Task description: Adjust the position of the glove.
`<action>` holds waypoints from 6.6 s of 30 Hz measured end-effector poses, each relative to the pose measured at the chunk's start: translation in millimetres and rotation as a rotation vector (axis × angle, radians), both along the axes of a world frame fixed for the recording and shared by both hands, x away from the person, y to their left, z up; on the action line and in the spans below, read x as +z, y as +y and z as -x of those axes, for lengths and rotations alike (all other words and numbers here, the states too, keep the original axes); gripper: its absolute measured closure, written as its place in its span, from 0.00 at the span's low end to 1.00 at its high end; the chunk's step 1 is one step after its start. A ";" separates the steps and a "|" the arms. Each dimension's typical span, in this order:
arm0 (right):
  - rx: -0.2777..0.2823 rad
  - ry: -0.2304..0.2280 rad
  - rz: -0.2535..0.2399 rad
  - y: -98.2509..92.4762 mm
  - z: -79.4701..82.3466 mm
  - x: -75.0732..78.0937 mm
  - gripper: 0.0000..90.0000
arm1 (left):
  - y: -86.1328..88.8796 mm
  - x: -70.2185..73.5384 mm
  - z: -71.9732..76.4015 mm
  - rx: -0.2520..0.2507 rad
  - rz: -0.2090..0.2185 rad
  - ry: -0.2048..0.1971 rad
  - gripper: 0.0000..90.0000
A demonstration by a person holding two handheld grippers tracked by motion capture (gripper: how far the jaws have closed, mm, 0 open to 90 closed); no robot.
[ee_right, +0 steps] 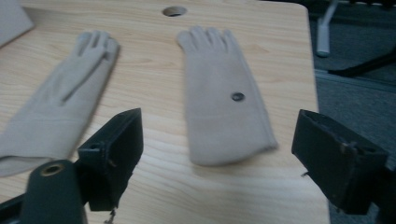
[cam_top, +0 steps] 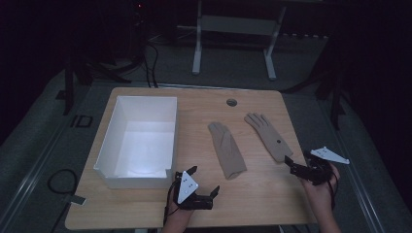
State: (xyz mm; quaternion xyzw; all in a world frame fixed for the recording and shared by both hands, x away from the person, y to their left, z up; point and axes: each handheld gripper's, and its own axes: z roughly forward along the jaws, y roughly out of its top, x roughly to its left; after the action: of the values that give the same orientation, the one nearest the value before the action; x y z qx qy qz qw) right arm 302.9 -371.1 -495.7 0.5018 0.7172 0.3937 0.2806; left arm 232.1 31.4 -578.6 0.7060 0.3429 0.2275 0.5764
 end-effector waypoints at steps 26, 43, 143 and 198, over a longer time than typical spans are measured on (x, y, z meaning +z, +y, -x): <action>0.207 0.009 -0.016 92.2 -46.8 58.3 0.18 | 1.6 -0.2 -0.9 0.005 0.019 0.009 0.01; 0.289 0.063 0.045 140.6 -66.9 46.8 0.18 | 1.8 -0.3 -1.0 -0.003 0.022 0.008 0.01; -0.040 0.237 -0.179 168.8 -49.1 -62.1 0.86 | -4.1 0.2 0.9 -0.042 -0.009 -0.006 0.01; 0.222 0.122 0.124 31.9 -121.3 21.3 0.49 | -4.9 0.2 2.1 -0.076 -0.010 -0.014 0.02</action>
State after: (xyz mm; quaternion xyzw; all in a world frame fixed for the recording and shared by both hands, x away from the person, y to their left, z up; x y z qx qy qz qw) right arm 424.2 -339.2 -474.4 0.4241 0.8071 0.3458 0.2217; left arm 230.0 26.5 -578.4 0.7197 0.3105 0.2121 0.5836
